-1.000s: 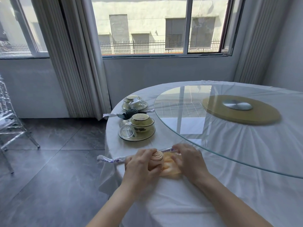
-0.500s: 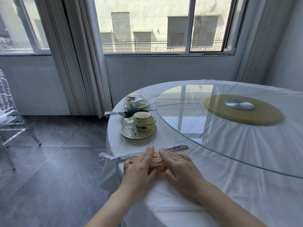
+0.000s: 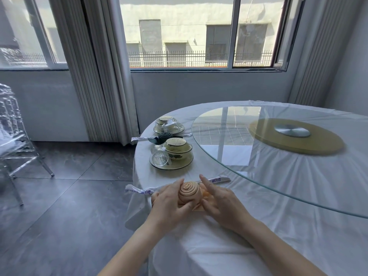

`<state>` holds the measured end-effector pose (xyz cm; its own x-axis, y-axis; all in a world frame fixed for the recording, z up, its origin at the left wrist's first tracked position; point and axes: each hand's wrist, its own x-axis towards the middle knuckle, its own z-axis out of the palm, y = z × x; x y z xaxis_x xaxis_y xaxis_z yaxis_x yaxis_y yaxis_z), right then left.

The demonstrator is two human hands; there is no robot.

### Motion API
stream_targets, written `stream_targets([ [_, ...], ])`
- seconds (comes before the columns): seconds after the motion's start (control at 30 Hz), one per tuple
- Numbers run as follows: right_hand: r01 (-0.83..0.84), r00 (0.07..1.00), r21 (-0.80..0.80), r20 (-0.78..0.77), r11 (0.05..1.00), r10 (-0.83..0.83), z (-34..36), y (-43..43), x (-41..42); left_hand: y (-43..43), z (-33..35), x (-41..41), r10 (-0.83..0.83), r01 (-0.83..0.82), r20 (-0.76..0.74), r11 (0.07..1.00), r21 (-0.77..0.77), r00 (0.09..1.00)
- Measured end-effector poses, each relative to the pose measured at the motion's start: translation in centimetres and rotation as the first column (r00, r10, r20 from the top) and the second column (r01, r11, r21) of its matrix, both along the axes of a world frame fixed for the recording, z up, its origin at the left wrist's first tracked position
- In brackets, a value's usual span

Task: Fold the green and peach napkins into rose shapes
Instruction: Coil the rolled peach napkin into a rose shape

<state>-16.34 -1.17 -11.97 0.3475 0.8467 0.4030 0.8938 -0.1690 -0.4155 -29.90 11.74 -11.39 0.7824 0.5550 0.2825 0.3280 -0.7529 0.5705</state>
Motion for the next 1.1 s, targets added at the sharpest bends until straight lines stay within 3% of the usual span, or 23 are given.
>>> stream_targets([
  [0.23,0.009,1.000,0.022,-0.007,1.000,-0.009,0.0,-0.3,0.2,0.5,0.3,-0.9,0.022,-0.009,0.138,0.996,-0.094,0.990],
  [0.7,0.160,0.985,-0.087,0.086,0.983,-0.152,0.7,-0.1,0.7,-0.7,0.0,-1.1,0.047,-0.021,0.203,0.992,-0.127,0.978],
  [0.93,0.216,0.971,-0.038,-0.099,0.976,-0.219,0.9,-0.5,0.8,-1.5,-0.6,0.4,0.086,-0.065,0.184,0.991,-0.116,0.979],
  [1.1,0.168,0.985,-0.109,-0.023,0.980,-0.171,0.3,-0.9,0.0,-1.0,-0.9,-0.2,0.054,-0.032,0.217,0.994,-0.104,0.975],
])
